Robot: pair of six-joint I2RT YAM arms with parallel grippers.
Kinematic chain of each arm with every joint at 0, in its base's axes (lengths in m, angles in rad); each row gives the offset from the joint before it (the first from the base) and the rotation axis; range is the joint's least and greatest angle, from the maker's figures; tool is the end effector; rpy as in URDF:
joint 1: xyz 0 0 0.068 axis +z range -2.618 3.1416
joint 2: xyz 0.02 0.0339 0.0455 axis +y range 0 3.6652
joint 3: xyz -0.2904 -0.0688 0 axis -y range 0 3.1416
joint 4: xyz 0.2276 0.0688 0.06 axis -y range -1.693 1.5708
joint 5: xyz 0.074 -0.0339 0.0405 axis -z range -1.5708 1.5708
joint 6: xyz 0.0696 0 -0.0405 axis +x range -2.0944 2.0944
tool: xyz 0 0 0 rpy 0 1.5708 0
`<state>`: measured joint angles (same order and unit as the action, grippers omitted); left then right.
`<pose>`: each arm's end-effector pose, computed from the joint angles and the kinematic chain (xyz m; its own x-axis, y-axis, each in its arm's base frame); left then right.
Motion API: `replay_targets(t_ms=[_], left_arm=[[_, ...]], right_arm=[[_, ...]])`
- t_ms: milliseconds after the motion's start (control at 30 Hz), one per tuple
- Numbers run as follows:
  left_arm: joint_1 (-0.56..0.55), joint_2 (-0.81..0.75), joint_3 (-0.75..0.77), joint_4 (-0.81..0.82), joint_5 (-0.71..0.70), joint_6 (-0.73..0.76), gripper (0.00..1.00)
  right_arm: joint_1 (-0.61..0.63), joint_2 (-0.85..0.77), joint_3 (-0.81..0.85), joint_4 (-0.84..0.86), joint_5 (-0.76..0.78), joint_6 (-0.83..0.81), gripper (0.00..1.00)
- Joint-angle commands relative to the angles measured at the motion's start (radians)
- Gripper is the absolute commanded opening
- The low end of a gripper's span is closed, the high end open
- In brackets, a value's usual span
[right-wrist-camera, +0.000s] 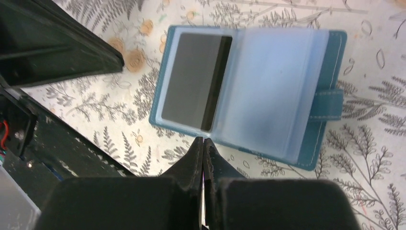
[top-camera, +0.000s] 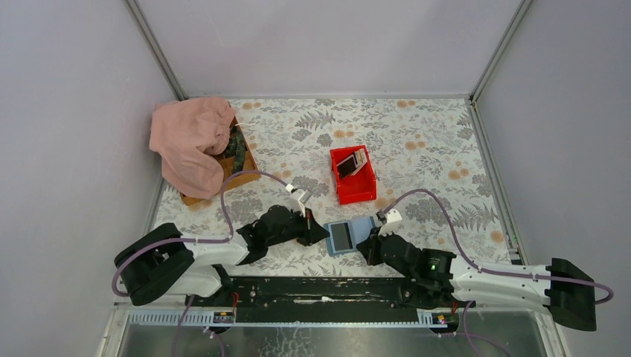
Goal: Take the credit cards out of the card holder
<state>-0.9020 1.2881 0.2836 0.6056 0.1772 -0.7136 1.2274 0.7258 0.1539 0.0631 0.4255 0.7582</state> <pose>0.1411 -0.1983 0.1771 -0.7535 -0.0857 -0.6518 0.5024 0.5645 -0.6549 0.0764 0.1284 0.1666 -0.6254 0.1112 -0.7724 -0.4218 0.7845 0.4545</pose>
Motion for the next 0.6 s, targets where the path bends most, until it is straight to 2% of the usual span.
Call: replay_targets(t_ms=[0,133,233,567], left_arm=[[0.004,0.043,-0.014,0.15,0.041,-0.024,0.0],[0.004,0.136,-0.018,0.262,0.079,-0.065,0.0],[0.003,0.205,-0.027,0.358,0.092,-0.098,0.0],[0.004,0.33,-0.045,0.449,0.094,-0.13,0.0]], right_arm=[[-0.062,-0.019,0.053,0.07,-0.041,-0.065,0.0],[-0.17,-0.012,0.062,0.086,-0.154,-0.106,0.0],[-0.239,0.031,0.072,0.115,-0.243,-0.127,0.04],[-0.265,0.122,0.06,0.211,-0.329,-0.134,0.23]])
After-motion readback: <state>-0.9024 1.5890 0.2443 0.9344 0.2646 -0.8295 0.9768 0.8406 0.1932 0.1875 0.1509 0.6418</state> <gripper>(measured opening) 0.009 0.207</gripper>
